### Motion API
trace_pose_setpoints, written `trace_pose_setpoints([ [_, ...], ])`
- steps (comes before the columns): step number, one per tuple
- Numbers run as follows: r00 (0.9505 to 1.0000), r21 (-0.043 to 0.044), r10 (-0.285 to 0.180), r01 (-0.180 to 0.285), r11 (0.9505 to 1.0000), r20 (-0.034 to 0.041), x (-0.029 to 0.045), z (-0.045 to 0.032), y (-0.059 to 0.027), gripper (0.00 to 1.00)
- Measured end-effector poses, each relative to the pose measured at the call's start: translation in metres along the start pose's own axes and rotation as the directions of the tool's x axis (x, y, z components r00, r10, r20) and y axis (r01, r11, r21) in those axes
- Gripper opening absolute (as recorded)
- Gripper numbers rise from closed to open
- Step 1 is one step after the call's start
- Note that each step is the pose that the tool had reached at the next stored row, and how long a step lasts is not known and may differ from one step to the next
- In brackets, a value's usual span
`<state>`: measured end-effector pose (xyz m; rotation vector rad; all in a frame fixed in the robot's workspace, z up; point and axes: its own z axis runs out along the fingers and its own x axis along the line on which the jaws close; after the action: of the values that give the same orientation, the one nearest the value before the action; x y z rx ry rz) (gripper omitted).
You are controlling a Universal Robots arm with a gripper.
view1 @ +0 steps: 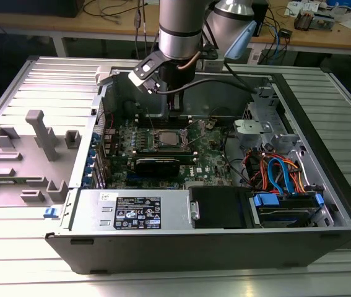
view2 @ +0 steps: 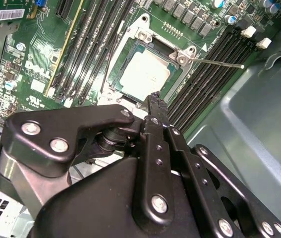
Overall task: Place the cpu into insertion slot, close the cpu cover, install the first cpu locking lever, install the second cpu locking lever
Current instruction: 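Close the cpu cover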
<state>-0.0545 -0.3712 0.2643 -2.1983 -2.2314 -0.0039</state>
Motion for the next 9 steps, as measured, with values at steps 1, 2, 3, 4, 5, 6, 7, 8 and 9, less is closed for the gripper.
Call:
trace_pose_setpoints([
  [1, 1.0, -0.0002, 0.0, 0.0, 1.0, 0.0024, 0.0, -0.0005, 0.0, 0.11],
  [2, 1.0, -0.0003, 0.0, 0.0, 1.0, 0.0026, 0.0, -0.0019, 0.0, 0.11],
  [3, 1.0, -0.0004, 0.0, 0.0, 1.0, 0.0025, 0.0, -0.0035, -0.0001, 0.11],
  [4, 1.0, -0.0004, 0.0, 0.0, 1.0, 0.0024, 0.0, -0.0054, -0.0001, 0.11],
  [5, 1.0, -0.0004, 0.0, 0.0, 1.0, 0.0024, 0.0, -0.0069, -0.0001, 0.11],
  [6, 1.0, -0.0004, 0.0, 0.0, 1.0, 0.0024, 0.0001, -0.0086, -0.0001, 0.11],
  [7, 1.0, -0.0004, 0.0, 0.0, 1.0, 0.0024, 0.0001, -0.0105, -0.0001, 0.11],
  [8, 1.0, -0.0004, 0.0, 0.0, 1.0, 0.0024, 0.0001, -0.0126, -0.0001, 0.11],
  [9, 1.0, -0.0004, -0.001, 0.001, 1.0, 0.0025, 0.0001, -0.0133, -0.0001, 0.11],
])
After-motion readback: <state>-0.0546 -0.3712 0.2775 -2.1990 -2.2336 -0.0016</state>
